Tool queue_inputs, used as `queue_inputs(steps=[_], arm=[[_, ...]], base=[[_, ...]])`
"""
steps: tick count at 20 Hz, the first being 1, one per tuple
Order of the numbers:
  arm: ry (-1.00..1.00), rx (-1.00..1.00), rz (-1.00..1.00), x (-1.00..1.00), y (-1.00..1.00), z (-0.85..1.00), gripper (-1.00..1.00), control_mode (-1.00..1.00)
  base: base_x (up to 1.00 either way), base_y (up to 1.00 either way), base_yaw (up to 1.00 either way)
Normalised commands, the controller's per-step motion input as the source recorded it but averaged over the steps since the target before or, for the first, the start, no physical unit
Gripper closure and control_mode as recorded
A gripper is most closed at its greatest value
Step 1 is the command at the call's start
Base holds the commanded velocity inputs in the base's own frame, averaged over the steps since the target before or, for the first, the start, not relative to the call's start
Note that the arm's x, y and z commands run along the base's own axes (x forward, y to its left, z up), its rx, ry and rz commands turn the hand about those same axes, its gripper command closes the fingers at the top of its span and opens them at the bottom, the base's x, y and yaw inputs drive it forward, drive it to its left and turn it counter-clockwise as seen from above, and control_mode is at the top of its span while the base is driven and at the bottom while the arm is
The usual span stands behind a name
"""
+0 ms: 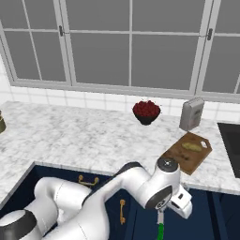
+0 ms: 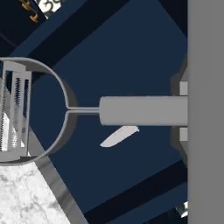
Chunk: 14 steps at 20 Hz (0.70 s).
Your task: Place the appropriate cutting tool for cutting the potato skin on the cutting board.
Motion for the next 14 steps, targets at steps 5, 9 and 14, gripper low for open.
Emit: queue_inputs(steps=[5, 9, 14], arm=[[0.00, 0.00, 0.04, 1.00, 0.51, 0.82, 1.00, -1.00], [0.04, 0.00, 0.14, 1.00, 0.18, 0.45, 1.00, -1.00], [0.01, 0.00, 0.08, 0.93, 0.04, 0.25, 1.00, -1.00]], base=[[0.00, 0.00, 0.00], [0.00, 0.00, 0.00], [0.00, 0.00, 0.00]])
